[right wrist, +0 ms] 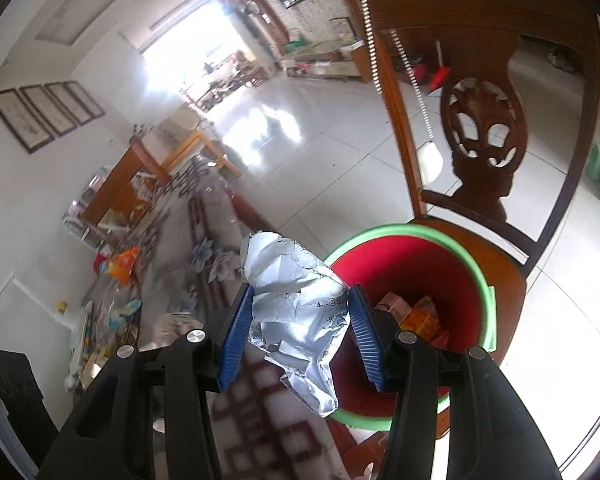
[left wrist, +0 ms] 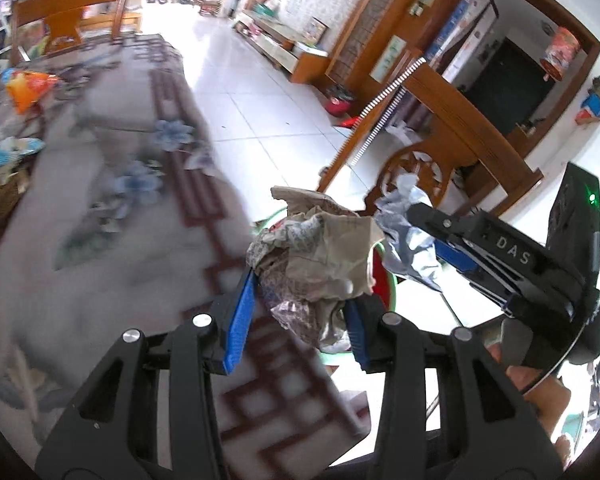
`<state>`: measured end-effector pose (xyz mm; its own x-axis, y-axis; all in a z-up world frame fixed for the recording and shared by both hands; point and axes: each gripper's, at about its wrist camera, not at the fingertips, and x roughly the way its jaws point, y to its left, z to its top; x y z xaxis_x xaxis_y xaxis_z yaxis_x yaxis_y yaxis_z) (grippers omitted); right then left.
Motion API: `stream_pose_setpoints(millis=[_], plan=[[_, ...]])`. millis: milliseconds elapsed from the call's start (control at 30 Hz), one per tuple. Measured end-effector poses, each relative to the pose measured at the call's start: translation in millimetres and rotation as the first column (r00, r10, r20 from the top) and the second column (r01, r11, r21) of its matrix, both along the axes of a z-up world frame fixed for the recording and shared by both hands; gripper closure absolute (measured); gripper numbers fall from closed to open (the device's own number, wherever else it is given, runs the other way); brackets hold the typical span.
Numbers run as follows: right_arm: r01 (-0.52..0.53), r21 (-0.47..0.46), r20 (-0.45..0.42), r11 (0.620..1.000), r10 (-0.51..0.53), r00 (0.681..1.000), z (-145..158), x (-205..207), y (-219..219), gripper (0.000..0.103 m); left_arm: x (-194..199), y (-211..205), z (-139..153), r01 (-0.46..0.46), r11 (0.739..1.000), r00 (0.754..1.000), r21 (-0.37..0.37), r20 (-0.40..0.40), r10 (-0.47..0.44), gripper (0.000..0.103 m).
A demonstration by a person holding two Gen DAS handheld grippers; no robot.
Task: Collect trash
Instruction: 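Open the right gripper over the red bin while the left gripper releases the crumpled paper there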
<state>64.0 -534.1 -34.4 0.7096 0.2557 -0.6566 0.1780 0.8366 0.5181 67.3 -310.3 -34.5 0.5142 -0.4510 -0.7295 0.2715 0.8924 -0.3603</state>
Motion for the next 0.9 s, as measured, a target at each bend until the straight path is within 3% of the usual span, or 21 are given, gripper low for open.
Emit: stream_pose_setpoints(millis=[267,367,500,900], plan=[[0.057,-0.007,-0.003,0.998,-0.057,0.998,0.5,-0.5,-10.3,0.055,6.7,-17.5,-6.9,0.038,0.999,0.999,0.018,-0.003,-0.038,0.062],[0.075,-0.012,-0.016,0.997,-0.075,0.997,-1.1,0.3,-11.5,0.047,8.1,-23.3,-9.4,0.061,0.998,0.998,0.030,-0.007,-0.061,0.057],[0.106,-0.020,-0.014,0.994,-0.106,0.994,-0.7,-0.3,-13.8,0.029,8.1,-21.2,-12.0,0.054,0.998,0.999,0.017,-0.006,-0.054,0.043],[0.053,-0.046,-0.016,0.998,-0.054,0.998,0.8,8.8,7.0,0.029,9.0,9.9,-11.9,-0.027,0.999,0.999,-0.041,-0.021,0.026,0.025]])
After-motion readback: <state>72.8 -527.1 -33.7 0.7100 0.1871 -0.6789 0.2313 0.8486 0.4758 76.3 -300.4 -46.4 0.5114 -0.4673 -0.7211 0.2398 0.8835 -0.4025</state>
